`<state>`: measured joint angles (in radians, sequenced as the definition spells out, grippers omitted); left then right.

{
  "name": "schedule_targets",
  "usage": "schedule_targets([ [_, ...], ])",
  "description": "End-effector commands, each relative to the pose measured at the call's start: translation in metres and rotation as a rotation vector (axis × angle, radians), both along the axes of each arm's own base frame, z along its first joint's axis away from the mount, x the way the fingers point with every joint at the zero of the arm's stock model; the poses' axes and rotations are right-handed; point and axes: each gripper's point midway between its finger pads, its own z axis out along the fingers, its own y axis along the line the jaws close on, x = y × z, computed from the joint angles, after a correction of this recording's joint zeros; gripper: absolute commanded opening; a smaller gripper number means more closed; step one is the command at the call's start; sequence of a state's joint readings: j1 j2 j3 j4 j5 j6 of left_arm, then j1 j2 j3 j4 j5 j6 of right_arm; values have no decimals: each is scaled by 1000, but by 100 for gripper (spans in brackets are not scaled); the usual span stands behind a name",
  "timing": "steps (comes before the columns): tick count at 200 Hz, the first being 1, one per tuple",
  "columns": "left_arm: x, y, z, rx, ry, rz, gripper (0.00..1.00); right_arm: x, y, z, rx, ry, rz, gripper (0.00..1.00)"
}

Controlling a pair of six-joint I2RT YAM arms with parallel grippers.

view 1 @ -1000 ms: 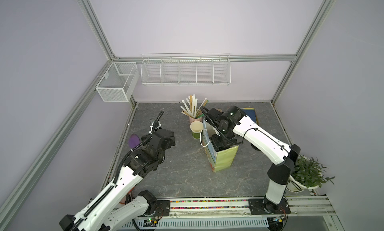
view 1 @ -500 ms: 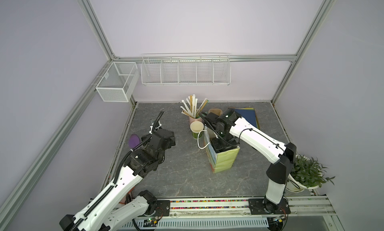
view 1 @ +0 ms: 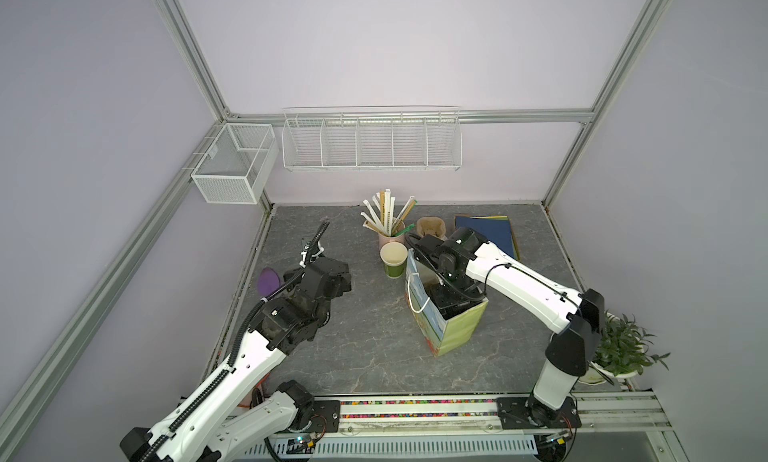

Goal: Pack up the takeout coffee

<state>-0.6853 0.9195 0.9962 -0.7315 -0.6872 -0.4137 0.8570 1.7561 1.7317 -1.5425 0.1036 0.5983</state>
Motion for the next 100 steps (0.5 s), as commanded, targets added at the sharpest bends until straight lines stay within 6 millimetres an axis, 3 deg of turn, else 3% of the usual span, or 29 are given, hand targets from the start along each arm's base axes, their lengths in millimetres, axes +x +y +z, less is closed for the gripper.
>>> schedule_targets([
  [1,0,2,-5,21,15,3,99,4,5,1,63,-37,-31,63],
  [100,0,2,-6,24,19,2,99,-1,6,-11,87,-41,15,62],
])
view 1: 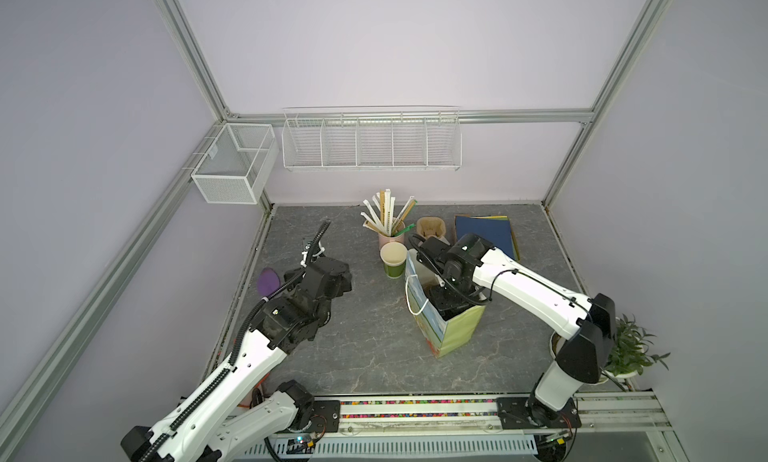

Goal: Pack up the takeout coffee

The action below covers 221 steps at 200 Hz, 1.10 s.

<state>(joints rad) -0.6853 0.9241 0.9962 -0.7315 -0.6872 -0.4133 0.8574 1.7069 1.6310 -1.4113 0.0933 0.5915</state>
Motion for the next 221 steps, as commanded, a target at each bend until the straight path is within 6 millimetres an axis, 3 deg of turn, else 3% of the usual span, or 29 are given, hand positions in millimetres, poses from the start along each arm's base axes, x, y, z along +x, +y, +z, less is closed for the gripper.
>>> schedule_targets([
  [1,-1,2,-5,21,15,3,99,-5,-2,0,20,3,9,62],
  [221,0,2,-7,27,20,2,99,-18,-8,-38,7,56,21,61],
])
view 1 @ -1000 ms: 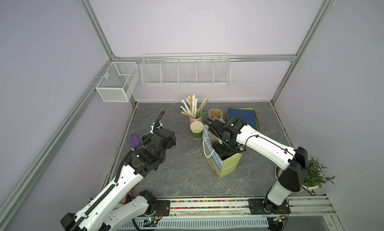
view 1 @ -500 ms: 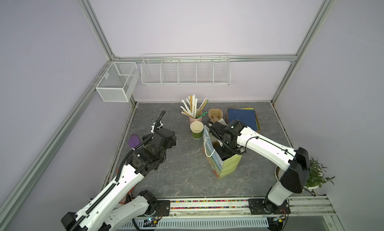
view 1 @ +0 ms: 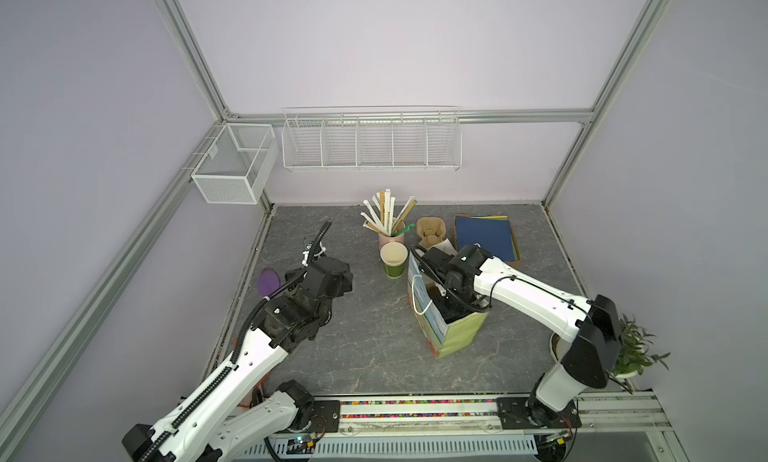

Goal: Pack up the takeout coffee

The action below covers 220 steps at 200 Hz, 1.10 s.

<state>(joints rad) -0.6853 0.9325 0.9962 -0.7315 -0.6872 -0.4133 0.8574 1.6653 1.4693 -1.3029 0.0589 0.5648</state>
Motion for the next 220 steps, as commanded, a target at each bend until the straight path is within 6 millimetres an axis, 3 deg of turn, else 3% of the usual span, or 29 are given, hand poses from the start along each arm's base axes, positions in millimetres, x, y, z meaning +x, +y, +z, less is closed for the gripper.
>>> schedule_targets([
  [1,-1,3,-5,21,14,2,99,-7,-4,-9,-7,23,-6,61],
  [220,0,2,-7,29,22,1,99,-20,-10,-71,-50,110,5,60],
])
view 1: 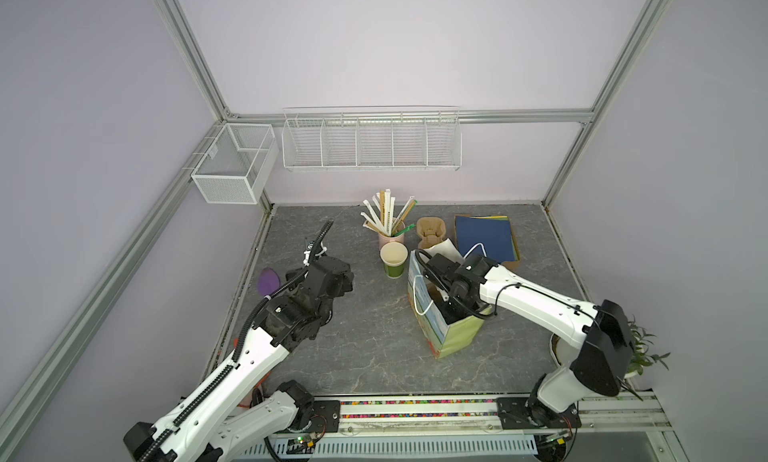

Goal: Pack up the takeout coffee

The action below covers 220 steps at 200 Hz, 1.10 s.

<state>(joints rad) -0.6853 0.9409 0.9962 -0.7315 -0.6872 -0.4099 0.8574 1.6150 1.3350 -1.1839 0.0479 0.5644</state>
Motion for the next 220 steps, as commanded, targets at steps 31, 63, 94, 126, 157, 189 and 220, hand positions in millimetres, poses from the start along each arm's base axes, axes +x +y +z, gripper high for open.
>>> schedule_targets([
  [31,-1,3,-5,21,15,3,99,-19,-8,-62,-88,141,8,60],
  [63,-1,3,-5,20,14,3,99,-20,-8,-70,-102,153,14,60],
  [94,-1,3,-5,20,14,3,99,-24,-11,-81,-119,167,16,59],
  [126,-1,2,-5,22,15,2,99,-28,-13,-92,-135,180,19,59],
  [157,-1,2,-5,21,15,3,99,-26,-12,-89,-138,170,22,59],
  [189,-1,3,-5,21,15,3,99,-26,-12,-90,-140,168,27,60],
  [220,0,2,-6,22,16,3,99,-24,-11,-85,-134,160,29,60],
])
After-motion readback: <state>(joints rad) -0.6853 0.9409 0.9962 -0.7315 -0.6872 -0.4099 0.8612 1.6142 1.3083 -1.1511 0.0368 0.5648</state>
